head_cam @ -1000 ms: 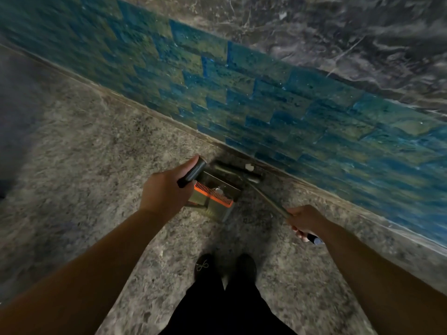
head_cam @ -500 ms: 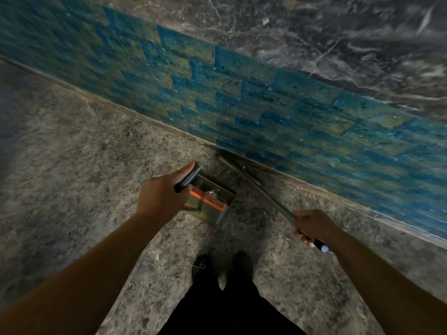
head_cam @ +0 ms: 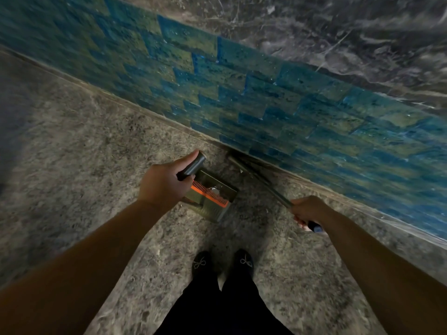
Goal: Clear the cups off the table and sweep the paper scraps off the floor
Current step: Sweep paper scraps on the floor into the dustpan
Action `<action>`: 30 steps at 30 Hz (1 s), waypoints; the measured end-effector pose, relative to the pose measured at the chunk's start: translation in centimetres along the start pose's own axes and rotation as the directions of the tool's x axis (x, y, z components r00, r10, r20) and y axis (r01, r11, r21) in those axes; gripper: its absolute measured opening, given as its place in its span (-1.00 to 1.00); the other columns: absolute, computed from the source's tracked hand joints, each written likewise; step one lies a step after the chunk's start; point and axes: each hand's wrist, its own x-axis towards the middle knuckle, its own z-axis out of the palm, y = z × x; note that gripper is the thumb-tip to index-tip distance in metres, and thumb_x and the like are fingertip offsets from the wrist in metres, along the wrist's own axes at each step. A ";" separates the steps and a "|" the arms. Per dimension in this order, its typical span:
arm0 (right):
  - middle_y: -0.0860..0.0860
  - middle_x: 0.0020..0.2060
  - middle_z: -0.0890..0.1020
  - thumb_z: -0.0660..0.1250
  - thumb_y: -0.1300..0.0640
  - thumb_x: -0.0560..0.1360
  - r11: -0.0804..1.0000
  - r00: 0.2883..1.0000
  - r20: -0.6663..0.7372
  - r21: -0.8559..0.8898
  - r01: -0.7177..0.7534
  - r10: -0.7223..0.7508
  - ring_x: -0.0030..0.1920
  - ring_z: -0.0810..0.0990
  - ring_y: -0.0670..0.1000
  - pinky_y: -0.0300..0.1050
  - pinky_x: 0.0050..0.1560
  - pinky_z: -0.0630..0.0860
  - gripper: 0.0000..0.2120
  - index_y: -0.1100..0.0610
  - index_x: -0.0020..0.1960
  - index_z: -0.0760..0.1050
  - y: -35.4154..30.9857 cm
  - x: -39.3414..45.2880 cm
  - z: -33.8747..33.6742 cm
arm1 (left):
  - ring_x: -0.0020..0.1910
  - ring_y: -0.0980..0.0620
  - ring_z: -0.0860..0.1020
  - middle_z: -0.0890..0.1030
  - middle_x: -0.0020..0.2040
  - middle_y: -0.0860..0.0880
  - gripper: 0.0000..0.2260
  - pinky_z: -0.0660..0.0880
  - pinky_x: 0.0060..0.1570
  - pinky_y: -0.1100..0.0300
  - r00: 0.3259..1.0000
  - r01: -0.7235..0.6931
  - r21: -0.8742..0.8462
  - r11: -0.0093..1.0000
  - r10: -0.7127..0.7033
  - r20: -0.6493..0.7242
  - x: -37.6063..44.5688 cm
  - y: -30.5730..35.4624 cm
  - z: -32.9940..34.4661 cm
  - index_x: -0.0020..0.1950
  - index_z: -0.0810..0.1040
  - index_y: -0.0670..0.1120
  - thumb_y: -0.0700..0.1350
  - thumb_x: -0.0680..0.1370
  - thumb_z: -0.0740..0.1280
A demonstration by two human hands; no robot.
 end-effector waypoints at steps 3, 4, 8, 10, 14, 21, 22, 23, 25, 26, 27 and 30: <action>0.19 -0.34 0.58 0.33 0.31 0.50 0.997 0.999 0.034 0.059 -0.040 0.038 -0.48 0.47 0.05 -0.16 -0.44 0.40 -0.75 0.29 0.18 0.55 0.0 -1.5 -1.2 | -0.42 0.06 0.53 0.64 -0.31 0.02 -0.44 0.54 -0.37 0.15 1.000 -0.009 0.013 1.000 0.008 0.018 0.4 0.3 -0.1 0.38 0.36 0.25 -0.14 0.46 0.41; 0.17 -0.36 0.57 0.32 0.31 0.51 0.994 0.997 0.053 0.084 -0.068 0.064 -0.52 0.46 0.03 -0.19 -0.49 0.39 -0.75 0.26 0.18 0.55 0.1 -2.1 -1.6 | -0.43 0.07 0.53 0.64 -0.31 0.01 -0.44 0.52 -0.38 0.18 1.000 -0.020 0.018 1.000 0.020 0.021 0.6 0.4 -0.1 0.37 0.36 0.24 -0.15 0.46 0.41; 0.18 -0.37 0.52 0.28 0.31 0.54 0.992 0.991 0.108 0.080 -0.092 0.083 -0.52 0.42 0.02 -0.23 -0.54 0.33 -0.76 0.31 0.19 0.54 0.4 -4.6 -1.7 | -0.43 0.10 0.52 0.63 -0.32 0.02 -0.46 0.48 -0.40 0.24 0.999 -0.022 0.029 0.999 0.021 0.035 1.0 0.8 -0.1 0.38 0.40 0.22 -0.15 0.46 0.41; 0.18 -0.37 0.52 0.28 0.32 0.54 0.991 0.990 0.121 0.108 -0.082 0.069 -0.50 0.42 0.04 -0.19 -0.51 0.32 -0.76 0.30 0.19 0.53 0.8 -5.6 -1.5 | -0.43 0.10 0.52 0.63 -0.33 0.03 -0.46 0.50 -0.39 0.20 0.999 -0.006 0.024 1.000 0.005 0.035 1.1 0.8 -0.1 0.38 0.39 0.23 -0.15 0.47 0.40; 0.17 -0.41 0.51 0.28 0.30 0.54 0.988 0.994 0.088 0.133 -0.072 0.061 -0.54 0.42 0.03 -0.22 -0.55 0.32 -0.76 0.31 0.19 0.53 1.4 -6.1 -1.3 | -0.41 0.10 0.54 0.62 -0.33 0.04 -0.43 0.56 -0.35 0.15 0.996 0.054 0.022 0.998 -0.055 0.063 1.5 0.7 -0.2 0.36 0.29 0.33 -0.11 0.48 0.39; 0.19 -0.35 0.59 0.30 0.30 0.53 1.000 0.999 -0.038 -0.027 0.015 -0.016 -0.46 0.52 0.08 -0.18 -0.44 0.46 -0.83 0.33 0.08 0.58 0.1 -2.3 -2.1 | -0.35 0.15 0.54 0.63 -0.25 0.07 -0.47 0.48 -0.33 0.29 0.993 0.086 0.041 0.995 -0.089 0.083 2.2 0.2 -0.3 0.39 0.36 0.28 -0.10 0.50 0.39; 0.20 -0.34 0.59 0.30 0.30 0.53 0.998 0.999 -0.036 -0.060 0.019 -0.021 -0.43 0.52 0.10 -0.12 -0.36 0.47 -0.81 0.36 0.09 0.57 -0.3 -1.4 -2.1 | -0.35 0.14 0.54 0.64 -0.24 0.06 -0.47 0.49 -0.32 0.28 0.994 0.064 0.045 0.997 -0.068 0.082 2.4 0.1 -0.3 0.39 0.37 0.27 -0.10 0.49 0.40; 0.22 -0.31 0.60 0.30 0.30 0.53 0.994 0.999 -0.027 -0.103 0.022 -0.025 -0.39 0.53 0.12 -0.08 -0.29 0.47 -0.80 0.37 0.10 0.57 -0.7 -0.6 -2.1 | -0.35 0.14 0.55 0.65 -0.22 0.05 -0.47 0.51 -0.31 0.25 0.996 0.035 0.045 0.998 -0.039 0.079 2.6 0.0 -0.3 0.39 0.37 0.26 -0.10 0.49 0.40; 0.29 -0.19 0.63 0.30 0.28 0.54 0.982 1.000 0.010 -0.188 0.029 -0.028 -0.28 0.56 0.16 -0.04 -0.20 0.47 -0.78 0.39 0.10 0.57 -1.3 0.4 -2.0 | -0.34 0.12 0.56 0.68 -0.16 0.02 -0.47 0.55 -0.27 0.20 0.997 -0.017 0.053 0.998 0.013 0.071 3.1 -0.1 -0.2 0.39 0.39 0.23 -0.10 0.47 0.42; 0.32 -0.14 0.64 0.30 0.27 0.54 0.977 0.999 0.027 -0.211 0.032 -0.027 -0.25 0.56 0.17 -0.03 -0.18 0.46 -0.78 0.39 0.10 0.57 -1.5 0.6 -2.0 | -0.35 0.12 0.55 0.68 -0.16 0.01 -0.47 0.54 -0.28 0.21 0.997 -0.028 0.056 0.998 0.024 0.070 3.3 -0.1 -0.2 0.40 0.39 0.22 -0.10 0.47 0.42; 0.33 -0.13 0.64 0.30 0.28 0.54 0.973 0.999 0.039 -0.228 0.034 -0.026 -0.25 0.56 0.17 -0.03 -0.19 0.47 -0.79 0.39 0.10 0.57 -1.4 0.5 -1.9 | -0.37 0.13 0.54 0.68 -0.18 0.01 -0.47 0.53 -0.30 0.23 0.997 -0.025 0.056 0.998 0.021 0.070 3.5 0.0 -0.3 0.40 0.39 0.21 -0.11 0.47 0.42; 0.27 -0.27 0.61 0.29 0.29 0.53 0.965 0.998 0.051 -0.260 0.034 -0.021 -0.39 0.54 0.12 -0.11 -0.37 0.46 -0.80 0.38 0.08 0.57 -0.8 -0.5 -1.1 | -0.40 0.10 0.53 0.65 -0.24 0.01 -0.48 0.53 -0.33 0.21 0.998 -0.005 0.077 0.997 0.000 0.067 3.8 0.3 -0.5 0.40 0.38 0.23 -0.08 0.49 0.41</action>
